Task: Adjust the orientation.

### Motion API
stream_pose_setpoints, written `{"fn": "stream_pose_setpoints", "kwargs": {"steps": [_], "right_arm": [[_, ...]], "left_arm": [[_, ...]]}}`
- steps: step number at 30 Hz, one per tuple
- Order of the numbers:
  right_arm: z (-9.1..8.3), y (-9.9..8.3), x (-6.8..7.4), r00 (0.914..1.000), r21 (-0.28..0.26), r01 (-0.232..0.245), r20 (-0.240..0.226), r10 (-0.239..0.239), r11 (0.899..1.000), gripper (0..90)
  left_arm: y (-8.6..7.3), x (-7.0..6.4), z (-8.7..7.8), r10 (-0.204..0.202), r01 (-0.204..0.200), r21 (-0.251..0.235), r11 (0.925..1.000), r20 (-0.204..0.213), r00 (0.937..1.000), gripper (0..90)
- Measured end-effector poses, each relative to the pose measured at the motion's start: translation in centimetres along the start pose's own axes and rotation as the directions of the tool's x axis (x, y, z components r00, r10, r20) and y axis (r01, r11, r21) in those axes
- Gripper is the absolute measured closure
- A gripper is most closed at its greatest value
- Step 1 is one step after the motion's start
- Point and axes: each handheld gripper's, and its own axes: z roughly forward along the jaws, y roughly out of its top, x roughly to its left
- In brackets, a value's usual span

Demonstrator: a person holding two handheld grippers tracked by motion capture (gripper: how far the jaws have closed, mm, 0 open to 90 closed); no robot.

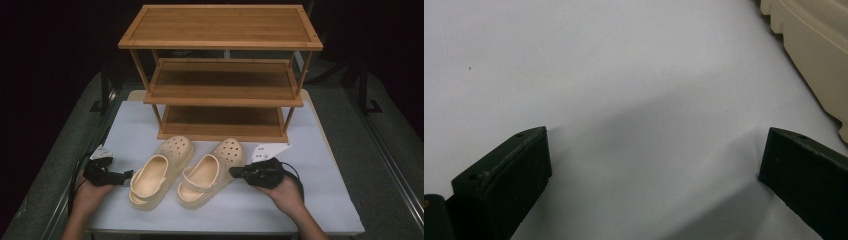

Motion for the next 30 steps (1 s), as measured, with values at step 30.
{"fn": "stream_pose_setpoints", "kwargs": {"steps": [30], "right_arm": [[4.6, -2.8, -7.8, 0.9784, 0.120, -0.135, 0.173, 0.113, 0.984, 89.9]], "left_arm": [[0.0, 0.0, 0.0, 0.000, 0.000, 0.002, 1.0000, 0.001, 1.0000, 0.0]]}}
